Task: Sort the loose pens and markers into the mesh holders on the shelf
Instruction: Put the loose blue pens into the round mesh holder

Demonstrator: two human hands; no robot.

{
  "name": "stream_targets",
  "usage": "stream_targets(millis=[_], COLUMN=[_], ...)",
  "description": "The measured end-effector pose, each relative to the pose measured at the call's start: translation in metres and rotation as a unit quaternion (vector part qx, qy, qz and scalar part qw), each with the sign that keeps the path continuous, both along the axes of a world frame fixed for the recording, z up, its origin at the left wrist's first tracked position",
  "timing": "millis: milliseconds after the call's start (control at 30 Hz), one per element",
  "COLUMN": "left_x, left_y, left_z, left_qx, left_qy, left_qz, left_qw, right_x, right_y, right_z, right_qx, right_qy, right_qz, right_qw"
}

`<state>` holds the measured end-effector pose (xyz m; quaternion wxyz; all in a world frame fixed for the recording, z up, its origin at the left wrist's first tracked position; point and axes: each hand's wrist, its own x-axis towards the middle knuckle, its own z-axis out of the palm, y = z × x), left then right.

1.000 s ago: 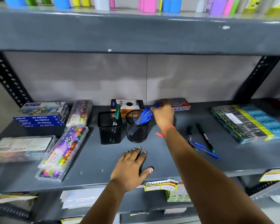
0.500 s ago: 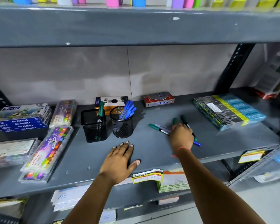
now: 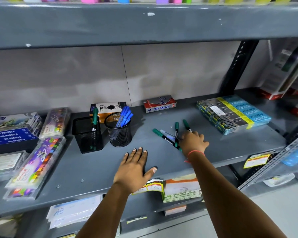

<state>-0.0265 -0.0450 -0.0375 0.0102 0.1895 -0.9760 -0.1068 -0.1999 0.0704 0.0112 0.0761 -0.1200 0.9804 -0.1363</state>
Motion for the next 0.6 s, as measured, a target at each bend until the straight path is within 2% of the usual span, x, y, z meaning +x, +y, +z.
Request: stream_targets(millis=[167,267,367,467,600], left_x=[0.000,0.000,0.001,0.008,0.028], left_y=[0.001,0.000,0.000,-0.005,-0.019], left_z=[0.001,0.001,0.003,0.007,0.009], left_qx=[0.002,0.002,0.013,0.017,0.022], left_qy=[-0.001,-0.009,-0.019,-0.017,-0.012], left_qz=[0.002,0.002,0.002,0.000,0.026], left_qw=[1.000,1.000,1.000,1.000,0.999], right_x=[-0.004,-0.009,-0.011,-0.008,0.000], right_y=[0.004,0.009,0.012,0.007,-0.018], right_z=[0.009,0.019,0.034,0.054,0.080], right_qx=[-0.024,-0.137,-0.268,-0.387,-0.553], right_qy=[-0.021,-0.047,-0.046,-0.005,0.009], right_qz=[0.007,-0.016,-0.028,-0.059,-0.076], right_qw=[0.999,0.989,0.962,0.920,0.830])
